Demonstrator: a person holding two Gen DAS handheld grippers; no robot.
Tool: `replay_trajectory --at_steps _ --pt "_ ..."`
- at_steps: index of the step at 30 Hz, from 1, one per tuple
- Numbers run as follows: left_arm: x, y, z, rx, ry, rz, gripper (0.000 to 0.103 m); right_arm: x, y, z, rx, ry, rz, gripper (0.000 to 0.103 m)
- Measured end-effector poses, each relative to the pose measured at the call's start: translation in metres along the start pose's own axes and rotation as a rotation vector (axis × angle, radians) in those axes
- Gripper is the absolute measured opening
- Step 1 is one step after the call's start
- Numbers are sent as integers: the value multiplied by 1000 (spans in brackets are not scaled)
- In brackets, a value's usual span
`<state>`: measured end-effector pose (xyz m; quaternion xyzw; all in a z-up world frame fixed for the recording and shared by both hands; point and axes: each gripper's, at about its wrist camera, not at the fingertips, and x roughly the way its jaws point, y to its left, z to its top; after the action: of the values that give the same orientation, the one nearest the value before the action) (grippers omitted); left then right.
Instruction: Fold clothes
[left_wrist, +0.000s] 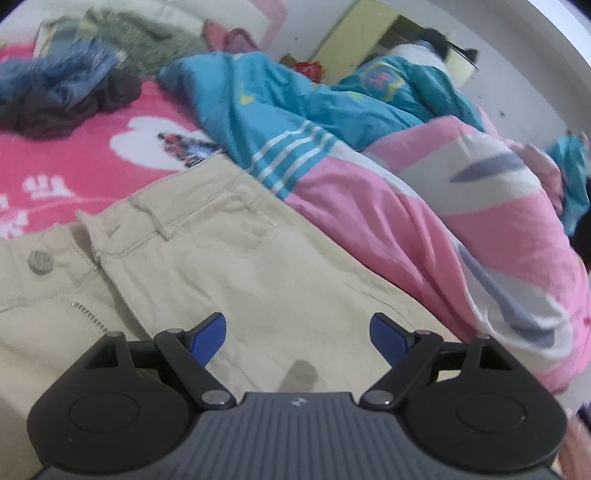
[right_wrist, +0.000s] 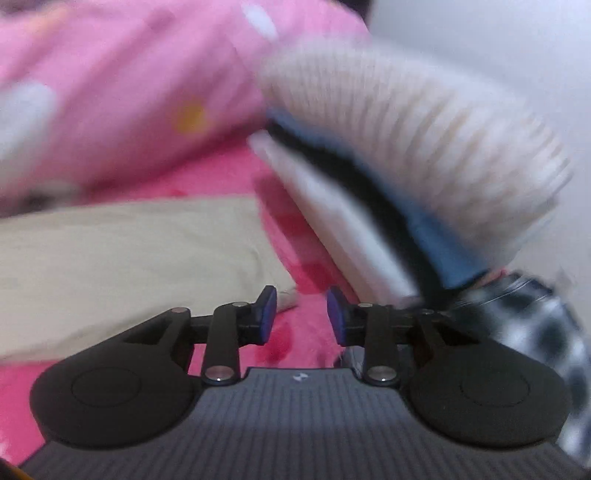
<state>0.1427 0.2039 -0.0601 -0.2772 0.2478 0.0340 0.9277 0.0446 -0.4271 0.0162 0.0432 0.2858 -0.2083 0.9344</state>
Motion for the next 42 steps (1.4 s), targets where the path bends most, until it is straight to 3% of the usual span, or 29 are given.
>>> replay_trajectory --at_steps 2,4,8,10,11,13,17,19,21,24,29,35,39,42 --pt "-16 -11 0 41 -9 -35 86 -44 -7 2 5 -50 30 52" --pt "-46 -21 -3 90 -12 -73 87 -90 -10 3 9 -106 75 63" --pt "-121 -27 -14 166 3 -153 94 -171 5 -10 12 -232 321 87" --pt "-156 -17 -20 182 29 -135 94 -201 9 -22 15 -273 467 90" --pt "-173 -9 -23 181 40 -118 94 -210 12 -29 22 -281 534 97" --pt "-205 12 -33 172 46 -66 94 -225 19 -44 38 -290 667 102" --pt "-244 39 -63 204 56 43 95 -214 44 -93 100 -210 898 102" --pt "-254 50 -77 192 63 76 95 -209 61 -125 143 -121 962 102" --pt "-254 58 -87 172 55 98 95 -204 76 -153 158 -47 974 102" --pt "-241 61 -96 166 51 150 90 -204 84 -179 161 -6 934 102" --pt "-223 68 -96 62 42 112 77 -201 65 -209 232 81 848 102" --pt "-201 70 -95 -12 63 122 50 -172 11 -258 565 274 782 102" --pt "-194 67 -93 -21 52 164 27 -152 -23 -282 739 303 712 100" --pt "-193 67 -91 -30 39 185 6 -142 -41 -285 813 278 679 83"
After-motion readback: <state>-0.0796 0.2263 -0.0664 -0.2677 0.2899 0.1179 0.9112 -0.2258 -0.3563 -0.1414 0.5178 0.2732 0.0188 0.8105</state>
